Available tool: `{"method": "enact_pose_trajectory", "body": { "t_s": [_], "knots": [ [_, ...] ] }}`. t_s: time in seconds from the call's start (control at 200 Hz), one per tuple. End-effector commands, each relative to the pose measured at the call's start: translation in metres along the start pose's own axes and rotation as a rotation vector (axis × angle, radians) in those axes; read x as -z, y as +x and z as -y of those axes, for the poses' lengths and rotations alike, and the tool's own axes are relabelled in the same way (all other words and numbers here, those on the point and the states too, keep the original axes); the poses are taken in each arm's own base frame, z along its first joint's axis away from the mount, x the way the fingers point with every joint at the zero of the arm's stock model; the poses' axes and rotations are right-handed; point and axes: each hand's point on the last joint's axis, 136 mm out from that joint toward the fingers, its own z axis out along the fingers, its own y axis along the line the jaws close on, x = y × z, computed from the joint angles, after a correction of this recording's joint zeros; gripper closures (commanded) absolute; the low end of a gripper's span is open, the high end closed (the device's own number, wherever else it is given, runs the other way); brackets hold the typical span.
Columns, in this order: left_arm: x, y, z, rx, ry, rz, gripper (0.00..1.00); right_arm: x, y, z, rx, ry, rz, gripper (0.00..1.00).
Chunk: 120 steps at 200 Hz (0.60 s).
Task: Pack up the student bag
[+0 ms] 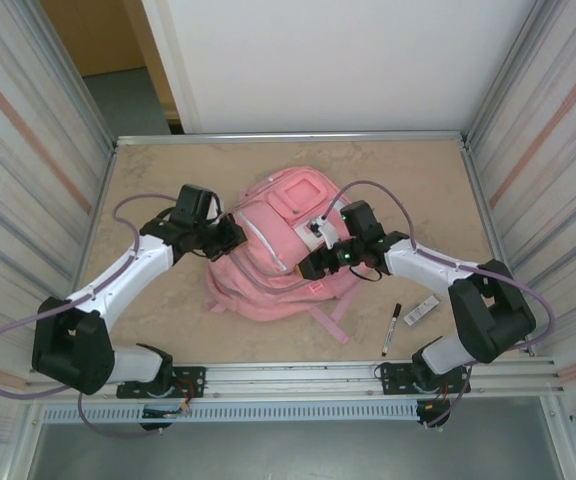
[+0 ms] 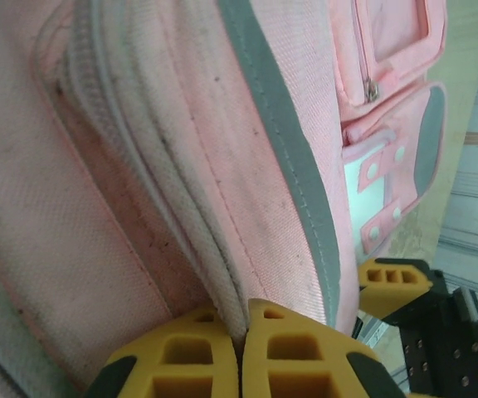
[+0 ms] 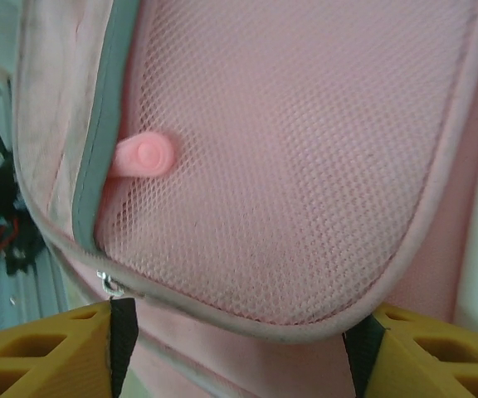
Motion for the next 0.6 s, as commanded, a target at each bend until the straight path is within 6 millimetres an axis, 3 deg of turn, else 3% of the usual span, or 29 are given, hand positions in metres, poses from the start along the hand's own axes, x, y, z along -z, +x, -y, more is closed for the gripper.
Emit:
{"method": "enact_pose_trajectory", "body": {
  "t_s": [0.0, 0.311, 0.471, 0.596],
  "knots": [
    [0.016, 0.009, 0.029, -0.027, 0.135, -0.016, 1.00, -0.013, 0.010, -0.025, 0.160, -0.082, -0.066, 0.33],
    [0.020, 0.003, 0.001, 0.128, 0.068, 0.089, 1.00, 0.009, 0.013, -0.017, 0.183, 0.073, -0.068, 0.34],
    [0.023, 0.002, 0.008, 0.177, 0.132, 0.134, 1.00, 0.010, 0.023, -0.026, 0.201, 0.070, -0.066, 0.36],
    [0.022, 0.009, 0.002, 0.199, 0.109, 0.124, 1.00, 0.010, 0.024, -0.029, 0.214, 0.069, -0.056, 0.41]
  ]
}}
